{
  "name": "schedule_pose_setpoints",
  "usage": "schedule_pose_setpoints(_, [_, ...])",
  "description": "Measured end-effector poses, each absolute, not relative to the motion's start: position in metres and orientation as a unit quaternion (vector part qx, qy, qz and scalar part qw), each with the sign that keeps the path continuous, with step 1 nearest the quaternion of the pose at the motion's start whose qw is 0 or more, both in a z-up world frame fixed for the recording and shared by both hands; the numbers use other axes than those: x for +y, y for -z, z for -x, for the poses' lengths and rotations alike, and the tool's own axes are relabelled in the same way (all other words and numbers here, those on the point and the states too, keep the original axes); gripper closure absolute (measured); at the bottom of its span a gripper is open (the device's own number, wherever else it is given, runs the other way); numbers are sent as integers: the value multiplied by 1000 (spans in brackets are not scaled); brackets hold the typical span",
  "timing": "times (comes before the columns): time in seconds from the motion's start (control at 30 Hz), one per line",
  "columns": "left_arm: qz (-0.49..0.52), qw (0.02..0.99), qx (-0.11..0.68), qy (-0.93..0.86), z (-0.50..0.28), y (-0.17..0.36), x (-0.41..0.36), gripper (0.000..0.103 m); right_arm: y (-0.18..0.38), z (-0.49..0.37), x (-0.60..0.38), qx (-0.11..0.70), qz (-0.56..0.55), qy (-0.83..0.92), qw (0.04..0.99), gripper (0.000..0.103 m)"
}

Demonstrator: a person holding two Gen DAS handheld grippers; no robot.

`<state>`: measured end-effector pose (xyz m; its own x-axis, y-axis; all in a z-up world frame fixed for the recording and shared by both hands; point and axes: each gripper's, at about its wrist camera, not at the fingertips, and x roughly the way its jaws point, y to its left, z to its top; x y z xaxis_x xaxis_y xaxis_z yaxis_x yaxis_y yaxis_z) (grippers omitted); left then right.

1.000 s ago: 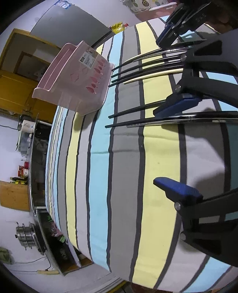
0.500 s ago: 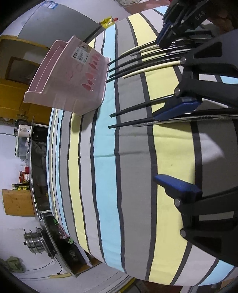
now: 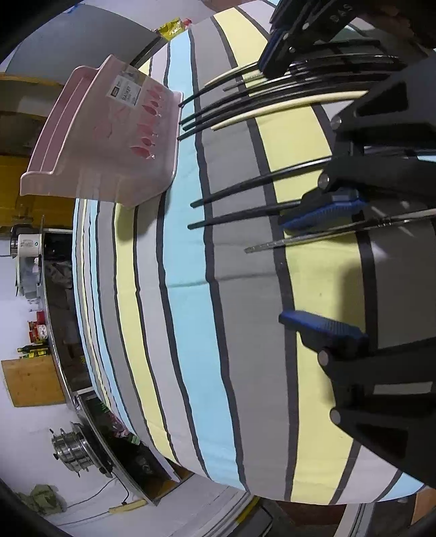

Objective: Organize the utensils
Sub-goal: 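Lower the left tool and grasp a thin metal chopstick while the right tool grasps another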

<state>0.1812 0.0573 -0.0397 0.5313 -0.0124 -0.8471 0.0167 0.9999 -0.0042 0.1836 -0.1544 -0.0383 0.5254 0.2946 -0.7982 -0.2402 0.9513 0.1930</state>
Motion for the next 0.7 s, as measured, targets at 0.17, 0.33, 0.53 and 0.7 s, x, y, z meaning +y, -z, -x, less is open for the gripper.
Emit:
schedule_pose_setpoints(0.17, [-5,870,491,32,-183,37,50,76,38,-196,-151,471,-26,-153,868,89])
schedule_pose_setpoints(0.33, [13,866,499,43,-187,36,54,76,37,-207,-147,480,-15,-154,864,89])
schedule_pose_setpoints(0.53, [-9,862,504,53,-194,36,49,80,37,-216,-145,486,-8,-153,860,98])
schedule_pose_setpoints(0.7, [-12,861,506,55,-196,34,49,96,34,-218,-152,490,-24,-158,857,99])
